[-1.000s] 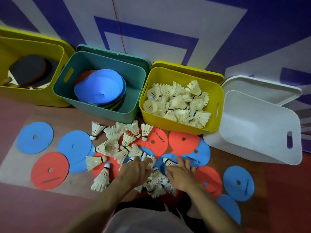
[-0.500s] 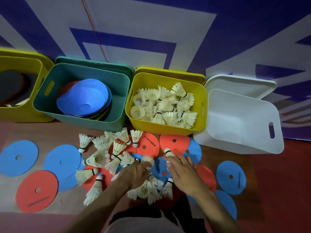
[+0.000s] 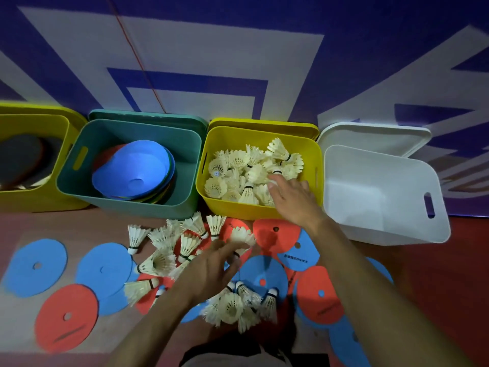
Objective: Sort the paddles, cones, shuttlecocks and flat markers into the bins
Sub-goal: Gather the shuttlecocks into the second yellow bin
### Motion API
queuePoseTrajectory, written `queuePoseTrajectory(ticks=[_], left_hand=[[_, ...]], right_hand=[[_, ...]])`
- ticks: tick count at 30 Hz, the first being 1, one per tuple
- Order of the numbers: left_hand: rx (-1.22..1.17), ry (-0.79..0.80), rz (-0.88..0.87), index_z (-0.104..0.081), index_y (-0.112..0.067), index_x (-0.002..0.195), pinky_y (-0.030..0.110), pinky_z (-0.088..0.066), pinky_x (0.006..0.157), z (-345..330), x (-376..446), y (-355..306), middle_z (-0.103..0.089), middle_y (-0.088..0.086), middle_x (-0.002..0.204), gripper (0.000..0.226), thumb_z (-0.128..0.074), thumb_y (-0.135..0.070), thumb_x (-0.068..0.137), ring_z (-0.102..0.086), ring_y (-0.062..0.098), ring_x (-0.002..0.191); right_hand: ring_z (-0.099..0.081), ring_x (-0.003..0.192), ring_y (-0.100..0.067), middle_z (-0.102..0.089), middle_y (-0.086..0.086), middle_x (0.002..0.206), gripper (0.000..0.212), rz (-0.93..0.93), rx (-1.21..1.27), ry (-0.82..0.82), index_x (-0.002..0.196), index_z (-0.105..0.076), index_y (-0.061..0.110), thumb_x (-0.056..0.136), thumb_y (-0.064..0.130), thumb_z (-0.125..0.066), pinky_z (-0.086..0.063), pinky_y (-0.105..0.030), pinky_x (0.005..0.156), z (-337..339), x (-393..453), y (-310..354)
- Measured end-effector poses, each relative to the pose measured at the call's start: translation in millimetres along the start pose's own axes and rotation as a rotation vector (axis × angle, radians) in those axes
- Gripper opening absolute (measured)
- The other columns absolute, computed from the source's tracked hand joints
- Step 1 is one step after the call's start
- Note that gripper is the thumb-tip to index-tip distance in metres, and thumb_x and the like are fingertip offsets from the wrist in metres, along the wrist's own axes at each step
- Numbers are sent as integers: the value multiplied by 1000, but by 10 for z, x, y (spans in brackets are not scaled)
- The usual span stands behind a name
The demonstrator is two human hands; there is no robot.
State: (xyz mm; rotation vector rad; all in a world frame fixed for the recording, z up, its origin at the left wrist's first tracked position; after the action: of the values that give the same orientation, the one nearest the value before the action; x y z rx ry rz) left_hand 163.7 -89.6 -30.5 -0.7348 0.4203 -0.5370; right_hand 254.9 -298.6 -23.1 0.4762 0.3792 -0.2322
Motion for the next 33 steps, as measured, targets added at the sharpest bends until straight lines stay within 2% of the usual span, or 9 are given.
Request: queuePoseTrajectory(ticks=[5, 11, 14, 17, 19, 23, 27, 30, 33], left_hand=[[-21, -62, -79, -49, -44, 134, 19, -48, 76, 662, 326, -340, -55, -8, 103, 33, -49, -39, 101, -54, -4, 82], [159, -21, -9, -49, -39, 135, 35, -50, 79, 932, 1188, -252, -55, 5, 111, 34, -49, -37, 101, -60, 18, 85], [287, 99, 75, -57, -30, 130, 32, -48, 70, 731, 1667, 37, -63, 13, 109, 31, -48, -32, 100, -60, 19, 77], [337, 180, 106, -67, -28, 117, 35, -54, 77, 551, 1839, 232, -70, 8, 116, 25, -48, -34, 100, -64, 20, 85], [306, 149, 104, -69, -30, 111, 38, -56, 80, 561, 1799, 251, -71, 4, 116, 24, -49, -37, 99, -68, 22, 89], [197, 14, 6, -71, -20, 111, 32, -51, 86, 748, 1408, 95, -68, 3, 119, 21, -56, -25, 98, -63, 18, 104], [77, -94, -54, -68, -28, 109, 22, -50, 74, 847, 740, -10, -60, -9, 111, 19, -52, -29, 100, -62, 4, 82], [-9, -24, -1, -69, -30, 108, 16, -47, 68, 559, 298, 41, -60, -17, 104, 19, -52, -28, 101, -63, 6, 73], [-45, 112, 38, -67, -31, 114, 18, -47, 73, 45, -18, 136, -62, -19, 111, 22, -51, -27, 99, -63, -1, 79]], right_hand=[[-29, 136, -37, -43, -11, 150, 53, -67, -96, 103, 151, -19, 44, 100, 56, -16, -20, -53, 108, -369, -121, -191], [-30, 138, -30, -49, 1, 148, 66, 3, 2, -11, 154, -12, 40, 94, 66, -7, -22, -51, 114, -322, -241, -286], [-31, 135, -18, -49, 0, 146, 66, 80, 34, -129, 155, -24, 28, 97, 59, -13, -20, -40, 116, -107, -416, -209], [-29, 125, -9, -52, 2, 142, 51, 183, 55, -300, 148, -41, 17, 104, 41, -32, -23, -34, 113, 149, -709, -76], [-36, 122, -14, -54, 4, 137, 47, 220, 76, -367, 143, -47, 19, 103, 40, -35, -31, -34, 110, 190, -901, -104], [-44, 113, -15, -54, 9, 125, 40, 189, 146, -363, 135, -53, 24, 98, 35, -38, -32, -24, 102, -100, -1263, -386], [-45, 111, -20, -52, 5, 121, 45, 85, 137, -157, 136, -49, 30, 93, 30, -39, -39, -35, 100, -843, -1438, -722], [-36, 123, -28, -42, -6, 138, 54, -47, 56, 158, 146, -36, 34, 93, 26, -40, -32, -42, 109, -1485, -1454, -892], [-28, 139, -39, -31, -18, 150, 61, -66, -15, 424, 147, -25, 47, 90, 30, -41, -30, -46, 113, -1945, -1519, -928]])
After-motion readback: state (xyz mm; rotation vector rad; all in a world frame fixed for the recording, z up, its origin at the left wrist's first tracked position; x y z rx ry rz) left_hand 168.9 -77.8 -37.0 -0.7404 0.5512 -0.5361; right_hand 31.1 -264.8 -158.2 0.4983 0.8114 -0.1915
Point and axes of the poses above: each hand's wrist, its own x-axis towards the middle knuckle, its own z-axis out of the back of the hand, y = z × x, the point moved 10 cm from there along x, towards the middle knuckle
